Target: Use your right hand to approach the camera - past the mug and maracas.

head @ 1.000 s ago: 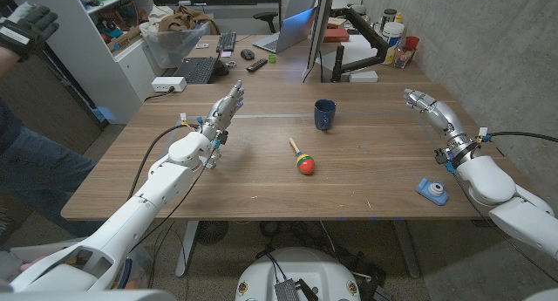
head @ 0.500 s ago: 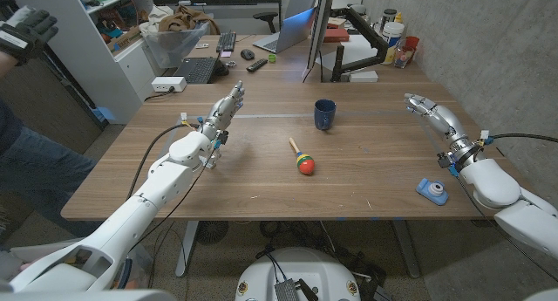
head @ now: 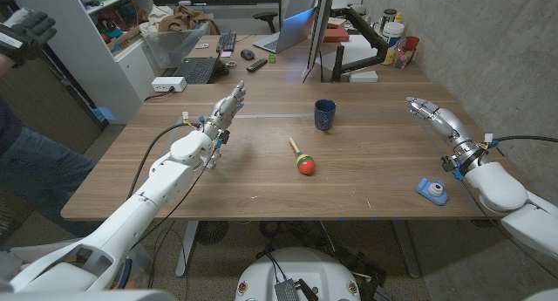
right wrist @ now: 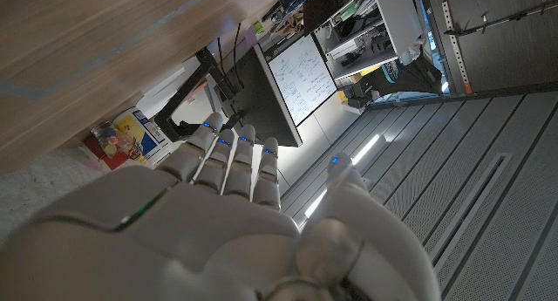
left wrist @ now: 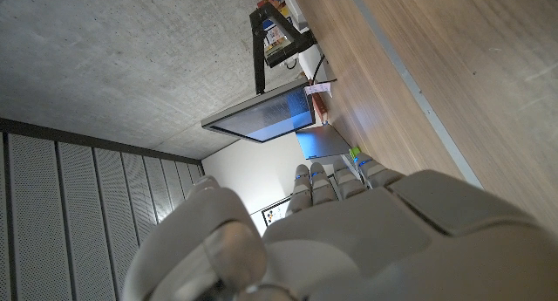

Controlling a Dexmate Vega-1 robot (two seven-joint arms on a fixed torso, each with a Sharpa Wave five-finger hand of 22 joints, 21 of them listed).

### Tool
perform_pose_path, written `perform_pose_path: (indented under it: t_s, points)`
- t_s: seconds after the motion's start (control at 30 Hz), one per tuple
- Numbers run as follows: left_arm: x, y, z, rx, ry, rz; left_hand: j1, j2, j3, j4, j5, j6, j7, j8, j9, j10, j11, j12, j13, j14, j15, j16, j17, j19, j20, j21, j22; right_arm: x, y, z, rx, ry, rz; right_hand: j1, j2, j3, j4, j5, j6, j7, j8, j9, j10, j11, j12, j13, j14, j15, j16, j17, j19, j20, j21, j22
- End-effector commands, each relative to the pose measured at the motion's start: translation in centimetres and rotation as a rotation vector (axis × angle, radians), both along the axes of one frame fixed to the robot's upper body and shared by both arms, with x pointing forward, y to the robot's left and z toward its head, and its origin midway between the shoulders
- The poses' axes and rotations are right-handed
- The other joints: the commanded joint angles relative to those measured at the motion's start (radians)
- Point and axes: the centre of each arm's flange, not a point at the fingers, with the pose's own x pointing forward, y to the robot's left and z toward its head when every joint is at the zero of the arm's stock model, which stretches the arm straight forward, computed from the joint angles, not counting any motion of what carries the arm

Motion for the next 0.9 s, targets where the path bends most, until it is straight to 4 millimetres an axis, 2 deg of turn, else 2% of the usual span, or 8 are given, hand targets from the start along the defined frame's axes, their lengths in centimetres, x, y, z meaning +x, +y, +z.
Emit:
perform_pose_path:
  t_s: [0.03, 0.23, 0.7, 0.9]
  points:
    - [-0.1, 0.1, 0.0, 0.007, 0.005, 0.009, 0.009, 0.006, -0.006, 0.000, 0.000, 0.004, 0.001, 0.003, 0.005, -0.005, 0.006, 0.006, 0.003, -0.006, 0.001, 0.006, 0.002, -0.006, -0.002, 0.007, 0.003, -0.6, -0.5, -0.4, -0.020, 0.007, -0.030, 0.005, -0.001, 0.002, -0.003, 0.004, 0.000, -0.006, -0.002, 0.005, -0.003, 0.001, -0.006, 0.005, 0.007, -0.002, -0.002, 0.003, -0.001, 0.003, -0.002, 0.003]
    - [0.1, 0.3, 0.0, 0.007, 0.008, 0.010, 0.010, 0.007, -0.007, 0.000, 0.000, 0.004, -0.001, 0.003, 0.005, -0.005, 0.005, 0.006, 0.003, -0.007, 0.001, 0.006, 0.002, -0.007, -0.001, 0.007, 0.003, -1.0, -0.4, -0.5, -0.035, 0.002, -0.042, 0.006, -0.005, 0.001, -0.005, 0.004, -0.003, -0.007, -0.004, 0.005, -0.005, 0.006, -0.007, 0.005, 0.007, 0.001, -0.002, 0.003, -0.003, 0.009, -0.004, 0.003]
    - [0.5, 0.8, 0.1, 0.014, 0.014, 0.017, 0.010, 0.008, -0.009, 0.000, -0.001, 0.006, -0.002, 0.004, 0.005, -0.006, 0.005, 0.006, 0.003, -0.007, 0.000, 0.007, 0.002, -0.009, 0.001, 0.007, 0.003, -1.9, -0.2, -1.2, -0.055, 0.003, -0.075, 0.007, -0.012, 0.000, -0.008, 0.004, -0.008, -0.012, -0.006, 0.005, -0.007, -0.002, -0.009, 0.005, 0.007, 0.000, -0.003, 0.002, -0.006, 0.013, -0.006, 0.003]
    - [0.4, 0.9, 0.8, 0.020, 0.000, 0.017, 0.011, 0.009, -0.010, 0.000, -0.001, 0.006, -0.004, 0.003, 0.005, -0.006, 0.004, 0.006, 0.003, -0.007, -0.001, 0.007, 0.002, -0.009, 0.002, 0.007, 0.003, -2.2, -0.1, -1.4, -0.068, -0.006, -0.089, 0.007, -0.013, -0.001, -0.009, 0.004, -0.008, -0.013, -0.006, 0.005, -0.006, -0.001, -0.009, 0.005, 0.007, 0.001, -0.003, 0.002, -0.005, 0.013, -0.006, 0.003]
